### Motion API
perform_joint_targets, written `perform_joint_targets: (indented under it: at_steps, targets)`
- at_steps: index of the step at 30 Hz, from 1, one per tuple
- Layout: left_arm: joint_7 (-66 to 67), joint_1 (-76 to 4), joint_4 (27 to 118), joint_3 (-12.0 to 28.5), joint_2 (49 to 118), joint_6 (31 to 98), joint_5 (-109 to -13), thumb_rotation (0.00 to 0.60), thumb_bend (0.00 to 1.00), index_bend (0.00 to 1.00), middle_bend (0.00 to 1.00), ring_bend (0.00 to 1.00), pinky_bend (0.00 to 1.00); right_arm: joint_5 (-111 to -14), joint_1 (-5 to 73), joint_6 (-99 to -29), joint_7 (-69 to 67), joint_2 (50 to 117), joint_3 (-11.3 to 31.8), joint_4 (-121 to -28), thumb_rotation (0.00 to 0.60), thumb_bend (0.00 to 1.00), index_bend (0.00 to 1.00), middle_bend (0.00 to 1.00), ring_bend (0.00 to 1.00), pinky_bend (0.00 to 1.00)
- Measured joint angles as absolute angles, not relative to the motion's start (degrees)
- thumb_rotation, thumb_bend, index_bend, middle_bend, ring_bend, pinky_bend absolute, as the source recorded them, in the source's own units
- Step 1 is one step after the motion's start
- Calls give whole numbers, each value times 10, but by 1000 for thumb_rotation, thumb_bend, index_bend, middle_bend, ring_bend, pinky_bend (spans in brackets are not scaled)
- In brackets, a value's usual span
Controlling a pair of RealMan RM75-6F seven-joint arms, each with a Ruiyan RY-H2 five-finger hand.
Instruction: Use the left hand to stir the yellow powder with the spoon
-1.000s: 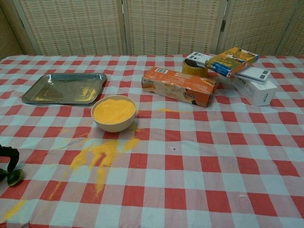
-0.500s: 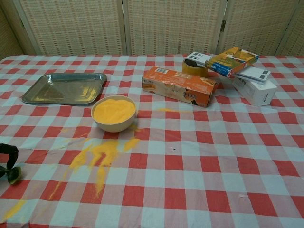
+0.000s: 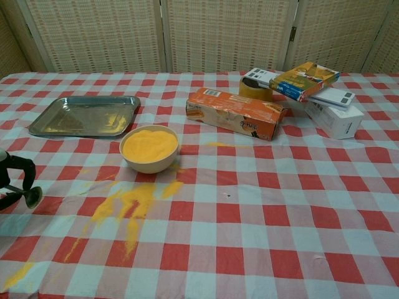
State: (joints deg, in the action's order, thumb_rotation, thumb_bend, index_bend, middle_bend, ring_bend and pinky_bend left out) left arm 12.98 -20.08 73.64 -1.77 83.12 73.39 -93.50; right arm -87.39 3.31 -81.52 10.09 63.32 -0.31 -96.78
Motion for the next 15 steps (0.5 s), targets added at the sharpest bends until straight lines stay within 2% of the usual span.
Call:
perform_joint_targets:
  at_steps: [8, 15]
  targets:
    - [257, -256, 815, 58, 839, 687, -871, 600, 446, 656, 1000, 1000, 1000, -862, 36, -809, 89, 629, 2, -965, 600, 151, 0, 0, 0, 0]
    - [378, -319, 834, 116, 890, 633, -783, 600, 445, 652, 1000, 1000, 1000, -842, 39, -801, 70, 621, 11, -961, 600, 151, 0, 0, 0, 0]
